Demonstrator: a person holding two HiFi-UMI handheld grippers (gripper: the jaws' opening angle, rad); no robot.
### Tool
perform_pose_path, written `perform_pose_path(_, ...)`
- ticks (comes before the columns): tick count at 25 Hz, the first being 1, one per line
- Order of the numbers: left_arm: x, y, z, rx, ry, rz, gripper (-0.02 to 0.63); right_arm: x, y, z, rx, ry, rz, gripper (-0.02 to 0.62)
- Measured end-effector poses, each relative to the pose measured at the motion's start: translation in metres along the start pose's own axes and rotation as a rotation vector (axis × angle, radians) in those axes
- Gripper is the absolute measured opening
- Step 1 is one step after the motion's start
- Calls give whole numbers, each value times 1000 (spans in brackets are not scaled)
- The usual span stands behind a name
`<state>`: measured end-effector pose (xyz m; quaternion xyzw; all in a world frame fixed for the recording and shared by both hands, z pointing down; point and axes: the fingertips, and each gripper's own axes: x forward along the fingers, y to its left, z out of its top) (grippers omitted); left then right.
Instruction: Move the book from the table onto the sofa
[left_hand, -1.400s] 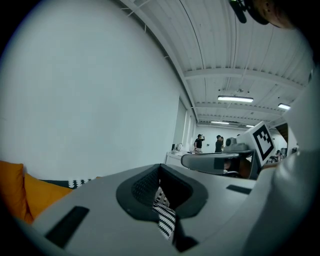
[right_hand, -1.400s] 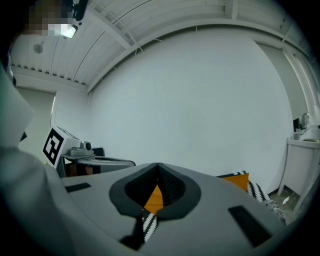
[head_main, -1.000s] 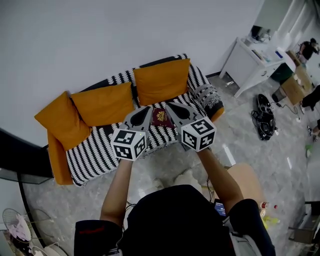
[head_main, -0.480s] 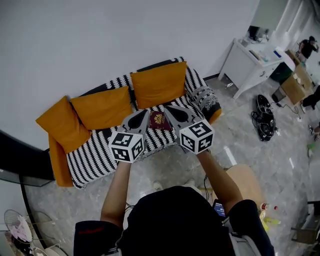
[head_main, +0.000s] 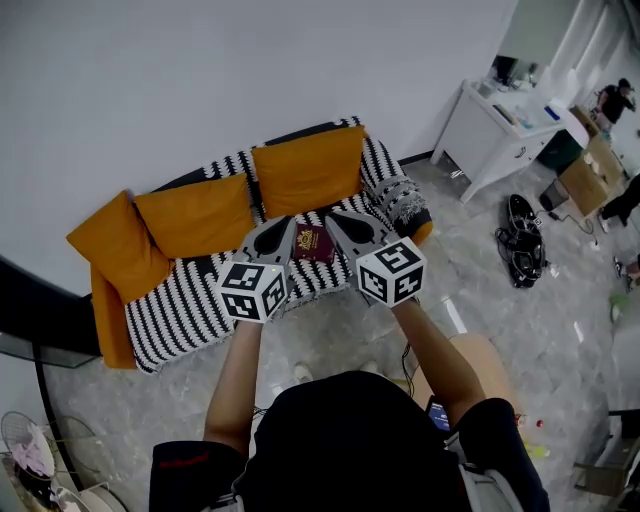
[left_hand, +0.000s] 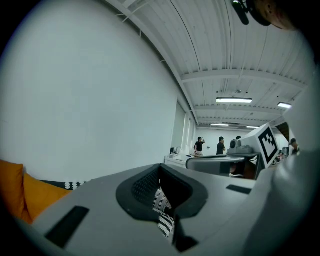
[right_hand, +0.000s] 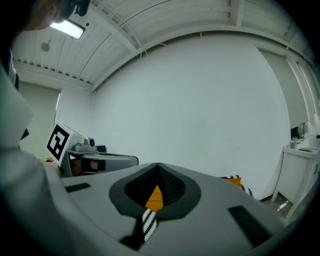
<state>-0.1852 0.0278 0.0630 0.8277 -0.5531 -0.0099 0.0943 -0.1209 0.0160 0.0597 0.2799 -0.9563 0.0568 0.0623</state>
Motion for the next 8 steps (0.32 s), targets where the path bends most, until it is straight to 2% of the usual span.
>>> perform_pose_path(8,4,-17,1,-6,-8,6,17,-14,-4,3,-5,3,20,15)
